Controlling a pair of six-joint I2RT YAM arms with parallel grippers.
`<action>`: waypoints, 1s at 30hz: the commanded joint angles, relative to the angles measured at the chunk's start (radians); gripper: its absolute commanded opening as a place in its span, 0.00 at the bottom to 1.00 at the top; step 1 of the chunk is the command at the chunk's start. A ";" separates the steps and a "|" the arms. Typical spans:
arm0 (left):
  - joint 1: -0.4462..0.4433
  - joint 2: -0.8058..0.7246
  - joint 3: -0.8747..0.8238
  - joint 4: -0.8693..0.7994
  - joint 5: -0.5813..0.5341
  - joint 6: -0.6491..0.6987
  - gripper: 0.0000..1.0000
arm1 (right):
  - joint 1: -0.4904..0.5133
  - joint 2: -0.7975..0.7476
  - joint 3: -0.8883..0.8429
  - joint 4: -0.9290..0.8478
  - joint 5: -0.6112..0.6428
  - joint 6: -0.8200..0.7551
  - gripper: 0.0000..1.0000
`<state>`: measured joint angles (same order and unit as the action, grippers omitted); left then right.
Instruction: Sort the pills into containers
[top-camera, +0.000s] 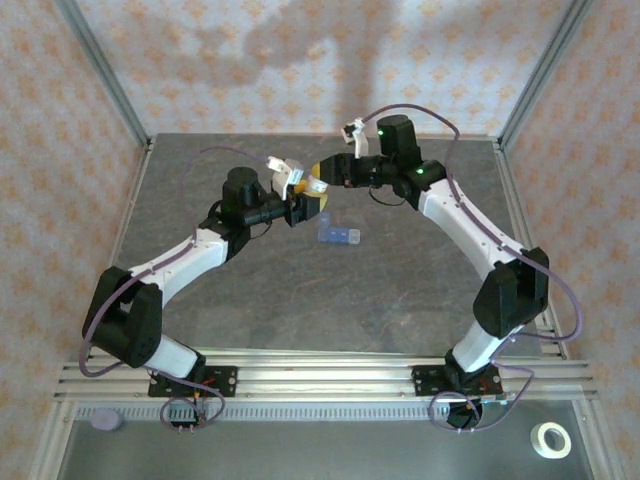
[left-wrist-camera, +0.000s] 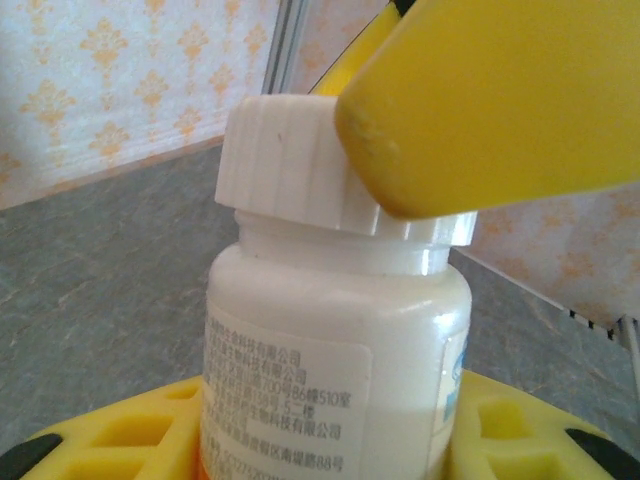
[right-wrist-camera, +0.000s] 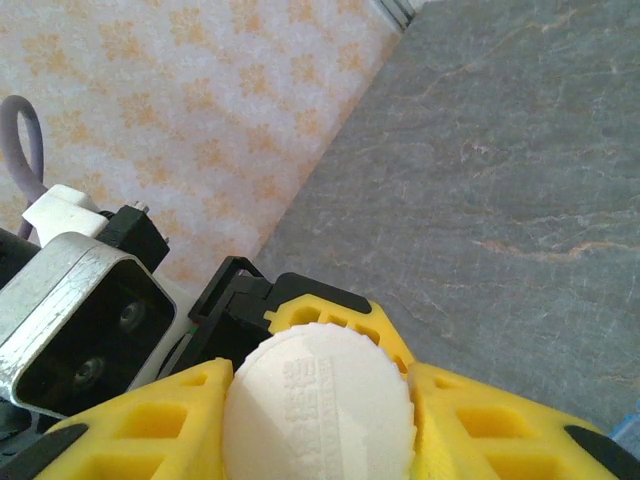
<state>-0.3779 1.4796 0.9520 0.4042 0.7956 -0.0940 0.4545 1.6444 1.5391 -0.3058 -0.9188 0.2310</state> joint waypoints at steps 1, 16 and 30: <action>0.016 -0.031 0.008 0.021 -0.018 -0.010 0.00 | -0.008 -0.047 -0.011 0.047 0.047 0.012 0.45; 0.004 -0.043 0.021 -0.174 -0.225 0.247 0.00 | -0.003 -0.023 0.089 -0.156 0.330 0.333 0.81; -0.010 -0.030 0.038 -0.197 -0.232 0.279 0.00 | 0.078 0.088 0.156 -0.185 0.324 0.380 0.78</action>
<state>-0.3843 1.4784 0.9535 0.2035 0.5777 0.1600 0.5232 1.7206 1.6501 -0.4747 -0.6155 0.5983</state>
